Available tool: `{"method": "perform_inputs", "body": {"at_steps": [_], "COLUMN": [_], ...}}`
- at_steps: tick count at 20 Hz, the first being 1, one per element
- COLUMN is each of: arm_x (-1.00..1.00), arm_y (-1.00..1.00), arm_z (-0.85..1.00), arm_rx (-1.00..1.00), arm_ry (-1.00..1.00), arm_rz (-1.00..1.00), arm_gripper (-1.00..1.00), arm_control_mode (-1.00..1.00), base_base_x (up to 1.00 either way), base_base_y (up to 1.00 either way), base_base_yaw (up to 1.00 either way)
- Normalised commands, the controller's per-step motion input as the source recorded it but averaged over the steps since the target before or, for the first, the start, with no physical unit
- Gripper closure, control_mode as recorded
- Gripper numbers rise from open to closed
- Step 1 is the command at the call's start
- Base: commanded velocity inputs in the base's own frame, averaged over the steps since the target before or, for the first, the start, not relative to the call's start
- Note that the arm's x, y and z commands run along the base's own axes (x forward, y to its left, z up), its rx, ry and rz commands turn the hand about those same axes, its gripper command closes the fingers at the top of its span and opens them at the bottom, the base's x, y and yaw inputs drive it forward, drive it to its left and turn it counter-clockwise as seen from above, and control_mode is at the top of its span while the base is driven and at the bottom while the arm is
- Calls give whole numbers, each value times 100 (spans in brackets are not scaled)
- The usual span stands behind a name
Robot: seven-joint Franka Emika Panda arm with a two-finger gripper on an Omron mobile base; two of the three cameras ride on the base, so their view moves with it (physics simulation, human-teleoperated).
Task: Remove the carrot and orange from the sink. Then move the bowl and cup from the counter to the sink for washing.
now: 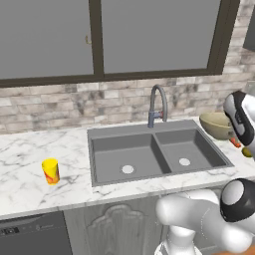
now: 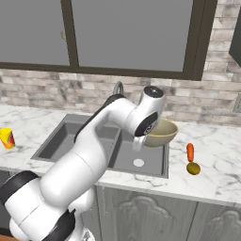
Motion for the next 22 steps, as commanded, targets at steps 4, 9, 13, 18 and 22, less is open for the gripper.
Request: {"method": "perform_inputs", "body": {"at_steps": [4,9,13,18,22], "arm_x": [5,12,16,22,19], "arm_y": [24,24,21,14,16], "arm_z": [-16,-20,-22,-24,-25], "arm_rx": [6,7,4,0,2], "arm_ry": [1,2,5,7,10], "arm_rz": [7,7,10,18,17], "arm_gripper": [100,100,100,100,100], "arm_control_mode": [-100,-100,-100,-100,-100], "base_base_x": [0,0,0,0,0], "base_base_y": [0,0,0,0,0], "base_base_yaw": [0,0,0,0,0]}}
